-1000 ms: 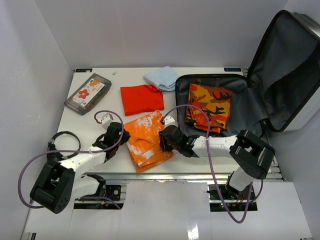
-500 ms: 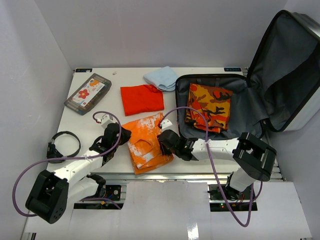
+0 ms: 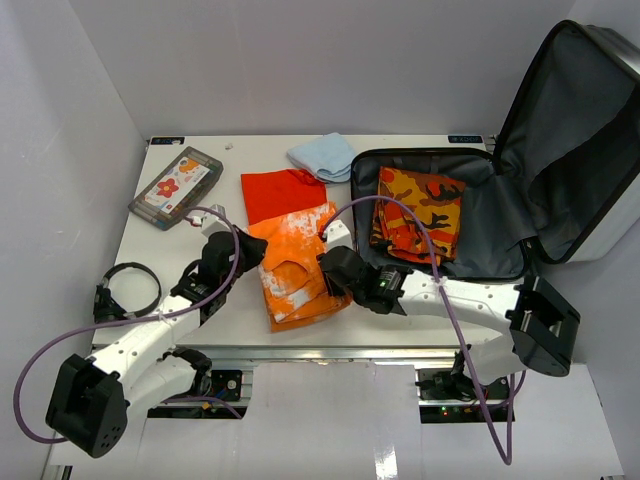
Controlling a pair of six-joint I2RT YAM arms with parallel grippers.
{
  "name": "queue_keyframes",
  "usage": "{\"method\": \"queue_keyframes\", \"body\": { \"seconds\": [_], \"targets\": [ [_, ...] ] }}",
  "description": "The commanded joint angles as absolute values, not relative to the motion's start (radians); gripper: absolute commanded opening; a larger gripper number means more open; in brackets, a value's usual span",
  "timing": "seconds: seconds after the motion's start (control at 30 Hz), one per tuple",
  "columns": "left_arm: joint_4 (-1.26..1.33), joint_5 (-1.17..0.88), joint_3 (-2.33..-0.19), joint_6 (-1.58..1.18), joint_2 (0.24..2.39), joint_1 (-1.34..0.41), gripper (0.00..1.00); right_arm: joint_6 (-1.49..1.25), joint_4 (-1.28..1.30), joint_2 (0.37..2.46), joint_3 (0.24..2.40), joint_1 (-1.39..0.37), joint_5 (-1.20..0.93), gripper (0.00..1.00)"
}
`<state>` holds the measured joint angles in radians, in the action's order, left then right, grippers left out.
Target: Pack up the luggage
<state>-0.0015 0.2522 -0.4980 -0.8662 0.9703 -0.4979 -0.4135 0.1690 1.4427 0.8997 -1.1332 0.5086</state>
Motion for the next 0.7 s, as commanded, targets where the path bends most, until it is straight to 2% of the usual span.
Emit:
{"method": "queue_keyframes", "body": {
  "seconds": [0.0,0.13,0.23,0.47,0.67],
  "targets": [
    [0.035,0.227,-0.619,-0.826,0.946,-0.505,0.0,-0.318,0.185,1.356,1.015,-1.133,0.599,0.08],
    [0.066,0.206,-0.76,-0.746,1.035,-0.505,0.0,-0.272,0.217,1.319,1.1,-1.082,0.636,0.08],
    [0.052,0.186,-0.926,-0.703,1.192,-0.51,0.0,-0.252,0.23,1.281,1.134,-1.02,0.608,0.08],
    [0.074,0.062,-1.287,-0.627,1.537,-0.572,0.0,-0.208,0.233,1.217,1.141,-0.678,0.432,0.08],
    [0.031,0.028,-1.678,-0.568,1.803,-0.658,0.0,-0.195,0.239,1.153,1.157,-0.375,0.233,0.08]
  ]
}}
